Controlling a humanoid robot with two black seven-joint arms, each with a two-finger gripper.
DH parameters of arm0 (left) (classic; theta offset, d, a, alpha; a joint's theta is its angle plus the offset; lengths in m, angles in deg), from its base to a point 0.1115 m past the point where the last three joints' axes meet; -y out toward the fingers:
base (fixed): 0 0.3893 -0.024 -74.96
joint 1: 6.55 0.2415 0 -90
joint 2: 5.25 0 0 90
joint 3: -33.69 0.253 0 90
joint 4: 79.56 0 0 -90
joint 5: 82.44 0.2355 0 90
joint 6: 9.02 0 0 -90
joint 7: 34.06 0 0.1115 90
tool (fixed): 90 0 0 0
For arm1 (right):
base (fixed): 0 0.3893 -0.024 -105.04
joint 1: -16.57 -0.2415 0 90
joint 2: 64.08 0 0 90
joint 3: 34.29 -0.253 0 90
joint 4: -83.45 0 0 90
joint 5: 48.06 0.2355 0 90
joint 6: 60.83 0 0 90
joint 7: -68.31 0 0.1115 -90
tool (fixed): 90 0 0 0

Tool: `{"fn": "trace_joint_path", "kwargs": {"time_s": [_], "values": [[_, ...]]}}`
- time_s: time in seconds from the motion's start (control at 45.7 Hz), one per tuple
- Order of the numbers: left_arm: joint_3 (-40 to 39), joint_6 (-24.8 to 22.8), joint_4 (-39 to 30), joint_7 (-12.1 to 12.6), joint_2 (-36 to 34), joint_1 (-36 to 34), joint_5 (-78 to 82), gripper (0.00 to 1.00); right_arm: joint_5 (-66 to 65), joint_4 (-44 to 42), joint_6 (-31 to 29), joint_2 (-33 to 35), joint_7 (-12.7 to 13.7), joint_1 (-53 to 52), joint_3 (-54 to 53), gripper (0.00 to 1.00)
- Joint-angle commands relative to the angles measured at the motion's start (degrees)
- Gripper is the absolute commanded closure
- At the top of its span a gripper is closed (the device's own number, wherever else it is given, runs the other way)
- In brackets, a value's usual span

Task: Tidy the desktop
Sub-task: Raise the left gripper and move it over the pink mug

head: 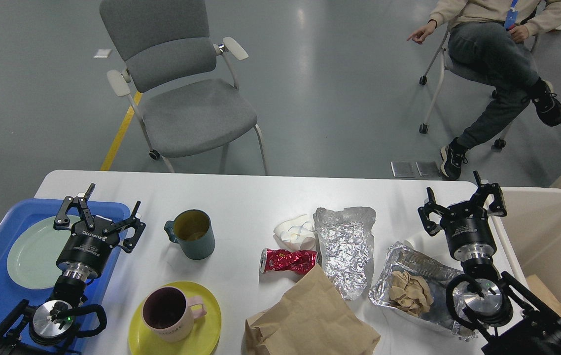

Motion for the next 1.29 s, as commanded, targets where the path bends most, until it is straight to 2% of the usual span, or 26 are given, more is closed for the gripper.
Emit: {"fn": "trace_joint_path", "kwargs": {"time_s": [0.0,0.197,0.35,0.547,0.613,0.7,0.766,0.788,0.832,0.963,1.138,1.27], "values": [[-0.07,-0.15,-0.05,0.01,-0.06,0.11,-0.05,0.04,0.0,0.09,0.0,0.0,-0.06,0.0,-0.04,0.0],[-0.07,0.29,0.03,0.01,-0.24,-0.24,0.3,0.04,0.0,0.0,0.0,0.0,0.03,0.0,-0.04,0.0],[0.37,0.02,-0.05,-0.96,-4.01,-0.24,0.3,0.04,0.0,0.0,0.0,0.0,0.03,0.0,-0.04,0.0],[8.18,0.99,0.03,-1.14,-10.51,-1.82,-0.22,0.04,0.0,0.0,0.0,0.0,0.03,0.0,0.05,0.0],[14.94,1.08,0.73,-0.87,-15.87,-5.42,-0.31,0.04,0.0,0.0,0.0,0.0,0.03,0.0,-0.04,0.0],[28.2,0.55,2.84,-0.52,-21.93,-12.53,-0.31,0.04,0.0,0.0,0.0,0.0,0.03,0.0,0.05,0.0],[39.88,-0.15,3.9,-0.43,-25.54,-18.85,-0.22,0.04,0.0,0.0,0.0,0.0,-0.06,0.0,0.05,0.0],[48.8,-0.15,3.9,-0.87,-27.99,-23.49,-0.14,0.04,0.0,0.0,0.0,0.0,0.03,0.0,-0.04,0.0],[56.15,-0.15,3.99,-0.87,-29.76,-28.61,-0.14,0.03,0.0,0.0,0.0,0.0,0.03,0.0,0.05,0.0],[76.28,-0.15,4.43,-0.96,-30.74,-43.02,-0.14,0.04,0.0,0.0,0.0,0.0,0.03,0.0,0.05,0.0],[97.64,1.08,3.64,-0.96,-29.95,-59.02,0.04,0.04,0.0,0.09,0.0,0.0,-0.06,0.0,-0.04,0.0],[117.06,0.46,0.39,-0.26,-25.47,-72.02,0.13,0.03,0.0,0.0,0.0,0.0,0.03,0.0,0.05,0.0]]}}
